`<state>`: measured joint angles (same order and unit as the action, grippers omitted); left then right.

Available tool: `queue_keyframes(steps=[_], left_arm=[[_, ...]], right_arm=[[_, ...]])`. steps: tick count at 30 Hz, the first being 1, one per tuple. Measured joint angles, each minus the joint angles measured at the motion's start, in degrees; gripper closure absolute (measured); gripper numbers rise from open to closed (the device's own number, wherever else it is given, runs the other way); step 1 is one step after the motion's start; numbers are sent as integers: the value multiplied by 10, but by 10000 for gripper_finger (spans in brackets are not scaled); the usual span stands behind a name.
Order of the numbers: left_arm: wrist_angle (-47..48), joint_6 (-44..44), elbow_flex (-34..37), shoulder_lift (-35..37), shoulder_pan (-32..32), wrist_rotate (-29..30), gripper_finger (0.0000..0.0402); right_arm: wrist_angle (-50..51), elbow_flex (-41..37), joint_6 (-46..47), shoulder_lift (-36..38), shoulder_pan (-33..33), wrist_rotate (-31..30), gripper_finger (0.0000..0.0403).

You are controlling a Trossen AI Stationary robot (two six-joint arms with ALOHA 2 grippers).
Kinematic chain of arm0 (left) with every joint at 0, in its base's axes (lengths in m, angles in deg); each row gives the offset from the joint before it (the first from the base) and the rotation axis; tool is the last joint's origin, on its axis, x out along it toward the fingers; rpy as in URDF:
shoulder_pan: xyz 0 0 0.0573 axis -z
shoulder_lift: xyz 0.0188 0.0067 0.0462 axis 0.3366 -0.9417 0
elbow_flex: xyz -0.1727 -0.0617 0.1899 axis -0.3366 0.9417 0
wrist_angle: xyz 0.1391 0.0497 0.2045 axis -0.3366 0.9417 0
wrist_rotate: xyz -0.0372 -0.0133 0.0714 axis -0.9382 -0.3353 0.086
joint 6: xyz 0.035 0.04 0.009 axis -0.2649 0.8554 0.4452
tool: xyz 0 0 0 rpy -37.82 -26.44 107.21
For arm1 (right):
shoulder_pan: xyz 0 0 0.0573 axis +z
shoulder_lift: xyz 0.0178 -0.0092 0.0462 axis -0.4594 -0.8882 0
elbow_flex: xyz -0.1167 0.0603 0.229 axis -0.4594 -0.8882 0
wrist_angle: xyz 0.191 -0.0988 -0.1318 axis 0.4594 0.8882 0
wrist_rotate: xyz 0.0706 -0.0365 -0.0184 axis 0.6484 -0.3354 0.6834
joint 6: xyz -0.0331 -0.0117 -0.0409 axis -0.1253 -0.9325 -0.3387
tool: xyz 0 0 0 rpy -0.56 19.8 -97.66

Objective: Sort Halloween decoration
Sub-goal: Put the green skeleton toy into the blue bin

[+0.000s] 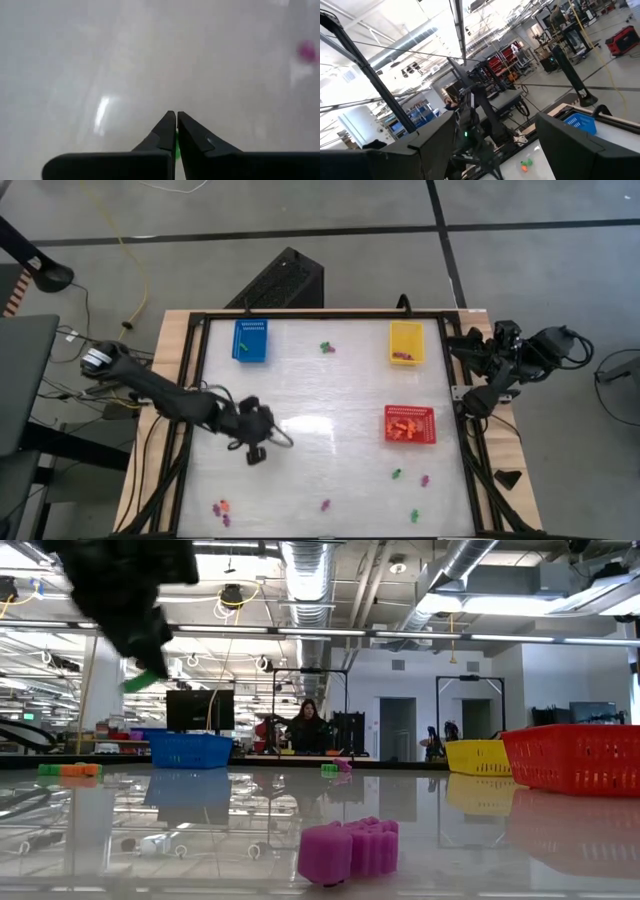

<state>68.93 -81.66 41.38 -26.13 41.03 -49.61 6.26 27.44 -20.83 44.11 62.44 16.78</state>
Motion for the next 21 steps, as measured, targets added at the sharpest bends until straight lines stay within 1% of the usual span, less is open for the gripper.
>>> queue_keyframes(steps=[4, 7, 9, 12, 15, 18, 21], left_arm=[[-37, 27, 0, 47, -59, 19, 400], [-76, 64, -1, 61, -127, 18, 400], [-103, 86, 6, 61, -183, 7, 400], [-159, 115, 38, 58, -280, -44, 401], [-207, 129, 78, 57, -381, -73, 401], [-219, 152, 105, 57, -469, -76, 401], [-205, 188, 116, 57, -543, -87, 401]], right_arm=[[2, 0, -2, 0, 0, -12, 98], [2, 0, -2, 0, 0, -12, 98], [2, 0, -2, 0, 0, -12, 98], [2, 0, -1, 0, 0, -12, 98], [0, 0, 2, 0, 0, -12, 98], [-6, 0, 5, 0, 0, -11, 98], [-6, 0, 5, 0, 0, -11, 98]])
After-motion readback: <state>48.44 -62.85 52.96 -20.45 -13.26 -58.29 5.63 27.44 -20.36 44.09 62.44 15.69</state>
